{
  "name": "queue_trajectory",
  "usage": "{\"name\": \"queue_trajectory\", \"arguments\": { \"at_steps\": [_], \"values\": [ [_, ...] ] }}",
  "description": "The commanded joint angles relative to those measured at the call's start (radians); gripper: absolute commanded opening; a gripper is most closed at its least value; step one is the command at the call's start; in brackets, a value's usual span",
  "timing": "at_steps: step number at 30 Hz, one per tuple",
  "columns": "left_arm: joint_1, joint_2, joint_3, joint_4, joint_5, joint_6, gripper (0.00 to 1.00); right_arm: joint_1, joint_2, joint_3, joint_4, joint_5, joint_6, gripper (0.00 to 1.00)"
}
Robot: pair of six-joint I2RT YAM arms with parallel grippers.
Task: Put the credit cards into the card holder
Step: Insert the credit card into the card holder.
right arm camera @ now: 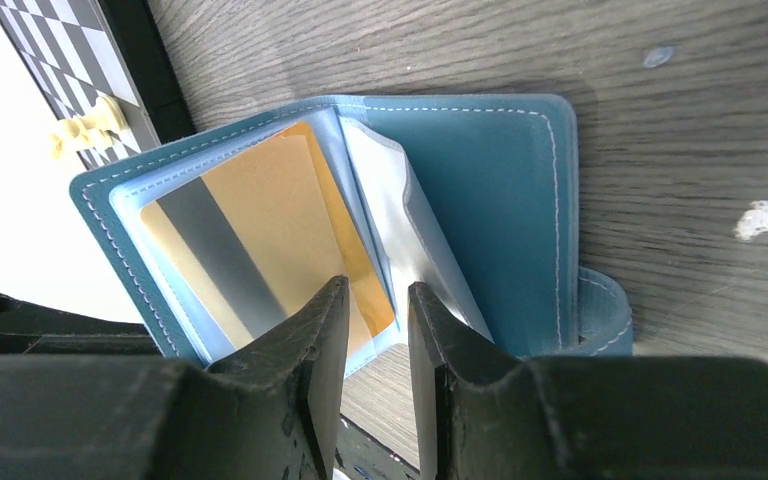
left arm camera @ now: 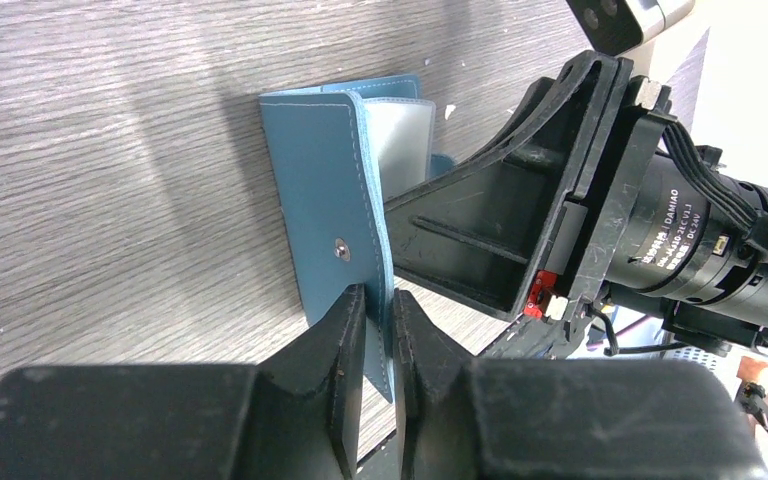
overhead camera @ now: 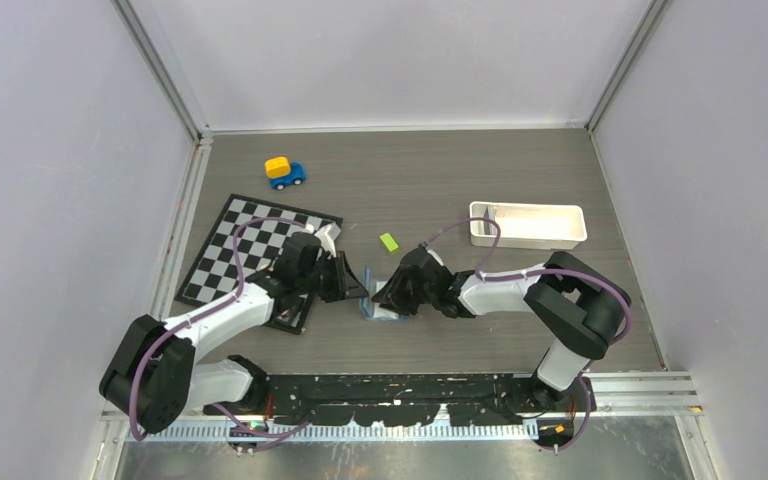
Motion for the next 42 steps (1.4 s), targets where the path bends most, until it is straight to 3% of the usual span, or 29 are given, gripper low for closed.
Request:
{"name": "queue_trajectory", "arguments": {
  "at_steps": [1,42],
  "values": [
    [-0.003,-0.001,-0.012,0.094,0.031,0.003,0.16,0.011,-0.014,-0.004,-0.056,0.028,0.000,0.34],
    [-0.003,0.059,-0.064,0.242,0.084,-0.018,0.12,0.010,0.006,0.003,-0.072,0.022,0.009,0.34]
  ]
}}
